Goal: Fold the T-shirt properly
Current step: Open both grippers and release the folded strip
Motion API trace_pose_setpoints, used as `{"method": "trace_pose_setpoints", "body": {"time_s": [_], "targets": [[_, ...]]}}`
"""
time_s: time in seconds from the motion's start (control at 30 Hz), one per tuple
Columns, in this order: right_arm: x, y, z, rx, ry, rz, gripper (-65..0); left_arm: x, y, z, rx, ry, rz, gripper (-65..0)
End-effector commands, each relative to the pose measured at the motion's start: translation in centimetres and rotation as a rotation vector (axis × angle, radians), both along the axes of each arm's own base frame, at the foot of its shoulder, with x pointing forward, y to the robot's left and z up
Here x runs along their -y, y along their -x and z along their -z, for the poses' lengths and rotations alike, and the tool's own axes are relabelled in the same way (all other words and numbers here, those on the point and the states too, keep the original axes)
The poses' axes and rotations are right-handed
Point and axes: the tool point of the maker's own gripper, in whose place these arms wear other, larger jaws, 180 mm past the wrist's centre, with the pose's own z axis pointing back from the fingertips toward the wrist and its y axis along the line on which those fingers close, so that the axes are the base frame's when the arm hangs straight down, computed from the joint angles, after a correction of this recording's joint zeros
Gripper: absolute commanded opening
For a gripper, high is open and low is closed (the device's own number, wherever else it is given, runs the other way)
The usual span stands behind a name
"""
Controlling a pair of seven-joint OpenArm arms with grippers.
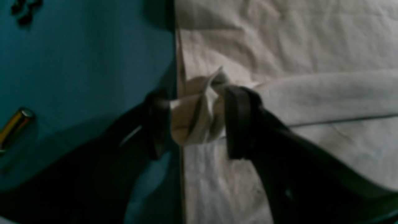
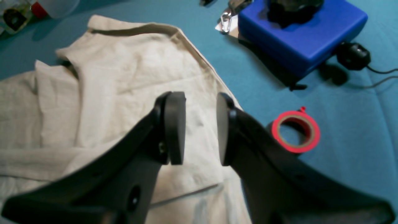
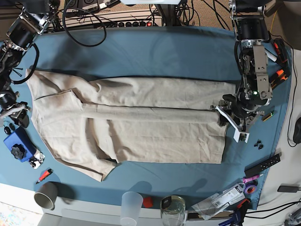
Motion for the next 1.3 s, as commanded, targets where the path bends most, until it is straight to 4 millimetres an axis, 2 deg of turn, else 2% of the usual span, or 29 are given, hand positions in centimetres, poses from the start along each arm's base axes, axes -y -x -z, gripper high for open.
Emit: {"method": "trace_pose_setpoints", "body": {"time_s": [0.0,0.1,0.23,0.33,0.47,0.57,0.67,0.8,0.93,1.13,1.27], "targets": [[1.3,-0.6,-3.1,0.077,0.031,0.012,-47.4,-0.1,-1.0,-2.0,0.063,-0.002,0.005,-35.3],[1.6,0.0,-3.3,0.061,-0.016,0.022,-47.4,0.0,-0.8,-2.6,0.063,-0.01,0.009,-35.3],[1.7,0.9,-3.7,0.063,-0.1,0.025,-47.5,-0.1,0.4,-2.1,0.035,-0.014,-0.002,-35.3],[2.1,1.7,-4.0,0.064,-0.143,0.035,-47.6,-0.7,2.5,-1.8,0.016,-0.025,-0.02,-35.3],[1.7,2.7,-4.4,0.034,-0.166,0.011,-47.9,-2.3,5.4,-2.9,0.047,-0.008,-0.07,-35.3],[0.9,3.3,-5.0,0.006,-0.119,-0.024,-48.0,-2.7,7.3,-3.2,0.075,0.046,-0.09,-35.3],[0.5,4.3,-5.5,-0.014,-0.048,-0.041,-48.0,-2.4,8.4,-2.6,0.06,0.065,-0.062,-35.3],[0.1,6.5,-3.9,-0.079,-0.014,-0.046,-48.0,-2.4,8.7,-2.4,0.051,0.064,-0.061,-35.3],[1.1,9.2,-2.2,-0.107,-0.046,0.017,-48.0,-2.6,8.2,-2.7,0.092,0.066,-0.071,-35.3],[3.3,12.7,-1.8,-0.109,-0.064,0.12,-48.0,-2.8,8.5,-0.8,0.035,0.086,-0.084,-35.3],[3.5,13.7,-1.1,-0.144,-0.055,0.131,-48.0,-2.7,8.9,0.6,-0.007,0.109,-0.106,-35.3]]}}
